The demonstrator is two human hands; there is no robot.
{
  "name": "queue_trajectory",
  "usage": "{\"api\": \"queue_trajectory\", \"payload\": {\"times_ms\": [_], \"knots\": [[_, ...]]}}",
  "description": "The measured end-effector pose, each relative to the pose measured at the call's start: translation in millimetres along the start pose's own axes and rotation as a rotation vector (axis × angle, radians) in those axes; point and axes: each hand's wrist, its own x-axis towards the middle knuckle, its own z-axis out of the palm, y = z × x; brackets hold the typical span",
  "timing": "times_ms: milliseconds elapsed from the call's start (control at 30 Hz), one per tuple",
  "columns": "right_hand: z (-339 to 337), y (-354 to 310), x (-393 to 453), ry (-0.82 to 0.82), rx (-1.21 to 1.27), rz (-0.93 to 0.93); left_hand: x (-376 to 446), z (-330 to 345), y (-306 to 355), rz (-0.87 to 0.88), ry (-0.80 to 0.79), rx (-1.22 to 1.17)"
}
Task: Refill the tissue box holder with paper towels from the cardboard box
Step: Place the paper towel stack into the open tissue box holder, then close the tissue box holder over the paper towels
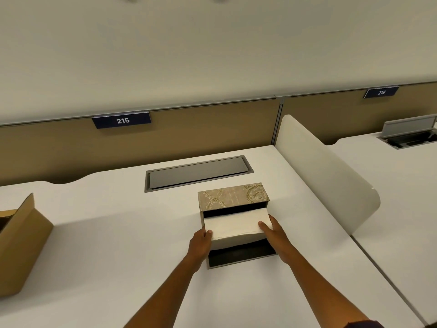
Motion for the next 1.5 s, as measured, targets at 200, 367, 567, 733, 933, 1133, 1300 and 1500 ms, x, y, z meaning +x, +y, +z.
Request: {"api": "queue_trajectory", "payload": {"times_ms": [200, 367, 567, 733, 933, 1133, 1300, 1500], "knots": [[3, 0, 2, 0.008, 0.001, 0.013, 4, -4, 4, -0.039, -0.039, -0.014], [2, 1, 1, 0.011, 0.030, 0.020, 3, -6, 5, -0.076, -0.095, -0.195], [8, 2, 1, 0.066, -0.055, 0.052, 3, -3, 8, -0.117, -0.095, -0.237], [11, -4, 0, 0.124, -0.133, 0.093, 2, 1, 15, -0.146, -0.074, -0.152], [5, -13, 1, 0.081, -0.079, 0.092, 1, -4, 20, -0.163, -0.104, -0.151], [-16, -40, 14, 0.226, 0.098, 0.003, 8, -19, 29, -0.101, 0.041, -0.281], [-26, -70, 29, 0.247, 0.016, -0.116, 20, -30, 42, 0.107, 0.172, -0.191], [-27, -72, 37, 0.257, -0.106, -0.168, 31, -36, 53, 0.094, 0.297, -0.166]]}}
